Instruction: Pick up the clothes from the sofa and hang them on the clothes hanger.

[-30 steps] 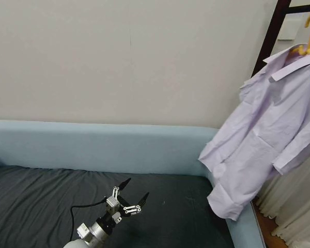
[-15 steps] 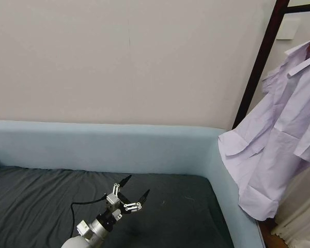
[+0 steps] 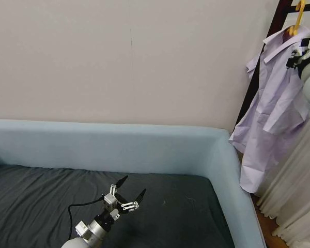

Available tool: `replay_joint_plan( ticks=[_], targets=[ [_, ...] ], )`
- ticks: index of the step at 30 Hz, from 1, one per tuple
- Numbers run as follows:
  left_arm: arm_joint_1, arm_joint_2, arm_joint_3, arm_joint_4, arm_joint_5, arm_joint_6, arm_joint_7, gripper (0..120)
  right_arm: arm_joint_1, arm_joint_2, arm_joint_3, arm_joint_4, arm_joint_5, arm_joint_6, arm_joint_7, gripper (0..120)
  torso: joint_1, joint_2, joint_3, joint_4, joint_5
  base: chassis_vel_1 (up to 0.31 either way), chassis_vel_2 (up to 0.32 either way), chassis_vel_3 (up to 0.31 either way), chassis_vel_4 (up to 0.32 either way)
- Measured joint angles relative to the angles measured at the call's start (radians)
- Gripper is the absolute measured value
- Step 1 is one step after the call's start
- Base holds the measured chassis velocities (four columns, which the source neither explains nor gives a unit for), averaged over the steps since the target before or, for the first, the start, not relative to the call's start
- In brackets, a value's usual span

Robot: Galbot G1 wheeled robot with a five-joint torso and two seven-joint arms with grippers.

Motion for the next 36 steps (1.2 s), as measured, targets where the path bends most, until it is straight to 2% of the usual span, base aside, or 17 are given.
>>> replay_joint_plan(
  ticks=[4,9,13,17,26,36],
  targets=[
    [0.0,-0.003,0.0,0.001,0.0,0.0,0.0,100,0.019,0.016,-0.015,-0.023,0.0,0.001,0.007,8,0.0,0.0,0.0,-0.0001,0.0,0.0,0.0,0.0,0.0],
    [0.0,-0.014,0.0,0.003,0.0,-0.004,0.0,100,0.085,0.086,-0.062,-0.12,0.015,0.001,0.061,8,0.0,0.0,0.0,0.0001,0.0001,0.0,0.0,0.0,0.0],
    [-0.004,-0.023,-0.003,0.015,-0.016,-0.022,0.0,100,0.163,0.177,-0.106,-0.254,0.046,0.005,0.125,8,0.0,0.0,0.0,0.0002,0.0001,0.0,0.0,0.0,0.0],
    [-0.012,-0.032,-0.003,0.018,-0.033,-0.037,-0.004,100,0.179,0.219,-0.11,-0.311,0.047,0.025,0.138,8,0.0,0.0,0.0,0.0003,0.0,0.0,0.0,0.0,0.0],
    [-0.007,-0.039,-0.003,0.009,-0.034,-0.041,-0.006,100,0.18,0.275,-0.11,-0.355,0.036,0.037,0.178,8,0.0,0.0,0.0,0.0004,0.0001,0.0,0.0,0.0,0.0],
    [0.018,-0.043,-0.011,-0.008,-0.032,-0.047,-0.002,100,0.158,0.301,-0.095,-0.395,0.025,0.055,0.238,8,0.0,0.0,0.0,0.0005,0.0001,0.0,0.0,0.0,0.0]
  ],
)
